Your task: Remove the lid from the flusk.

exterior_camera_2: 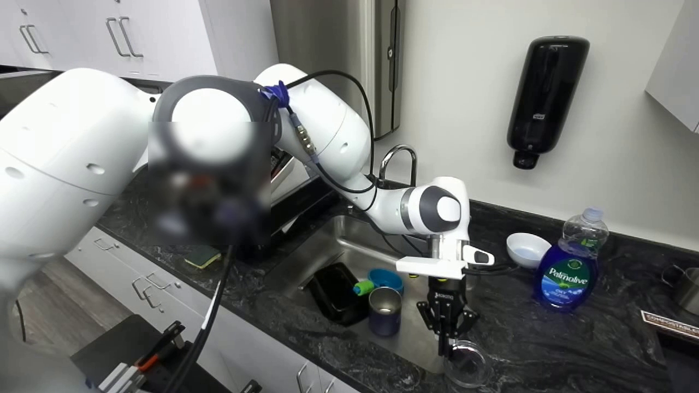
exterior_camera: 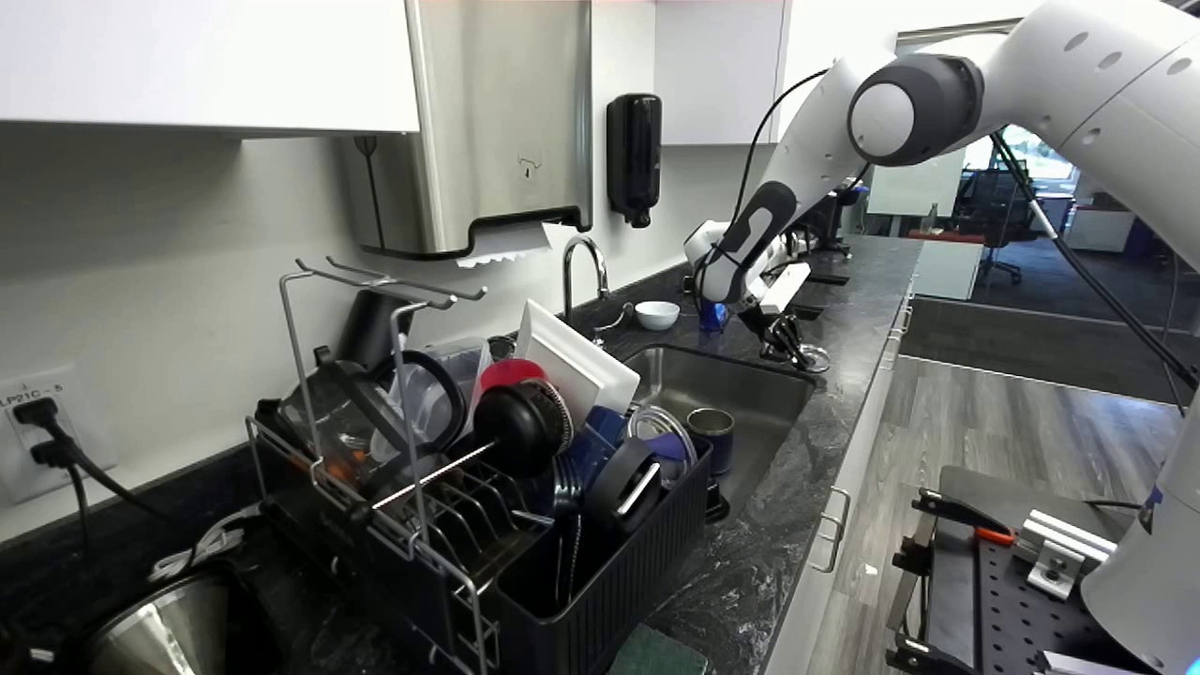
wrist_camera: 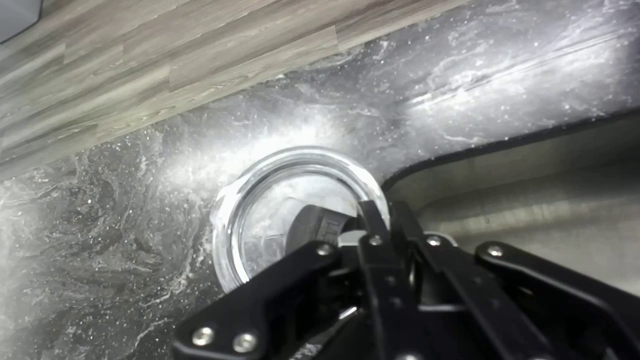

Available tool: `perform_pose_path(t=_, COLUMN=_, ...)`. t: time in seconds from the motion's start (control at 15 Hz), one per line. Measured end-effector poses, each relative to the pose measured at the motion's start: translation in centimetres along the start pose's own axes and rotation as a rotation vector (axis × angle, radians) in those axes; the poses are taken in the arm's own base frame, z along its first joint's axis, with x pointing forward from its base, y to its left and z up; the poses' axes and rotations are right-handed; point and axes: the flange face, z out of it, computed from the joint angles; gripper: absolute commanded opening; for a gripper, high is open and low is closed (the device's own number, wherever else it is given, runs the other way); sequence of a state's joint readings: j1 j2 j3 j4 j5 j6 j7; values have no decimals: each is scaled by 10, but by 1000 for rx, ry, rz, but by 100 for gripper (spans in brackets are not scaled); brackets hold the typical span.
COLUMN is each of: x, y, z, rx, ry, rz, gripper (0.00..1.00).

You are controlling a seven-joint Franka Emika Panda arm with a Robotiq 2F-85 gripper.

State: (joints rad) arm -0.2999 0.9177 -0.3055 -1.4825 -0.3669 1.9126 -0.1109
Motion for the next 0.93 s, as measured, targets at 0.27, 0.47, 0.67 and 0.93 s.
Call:
perform_pose_path(t=0.27, x=6, y=7, z=4, rx=-2, ry=-6, rz=12, gripper=2)
perform_pose_path(t=0.47, x=10, y=9, z=5, rx=-5, ry=-16, rz=16, gripper=2)
perform_pose_path(t=0.67, x=14, y=8, z=4, rx=-9, ry=-18, rz=16, gripper=2)
perform_pose_path(t=0.93, x=14, y=8, z=1, rx=-9, ry=-25, rz=17, gripper=47)
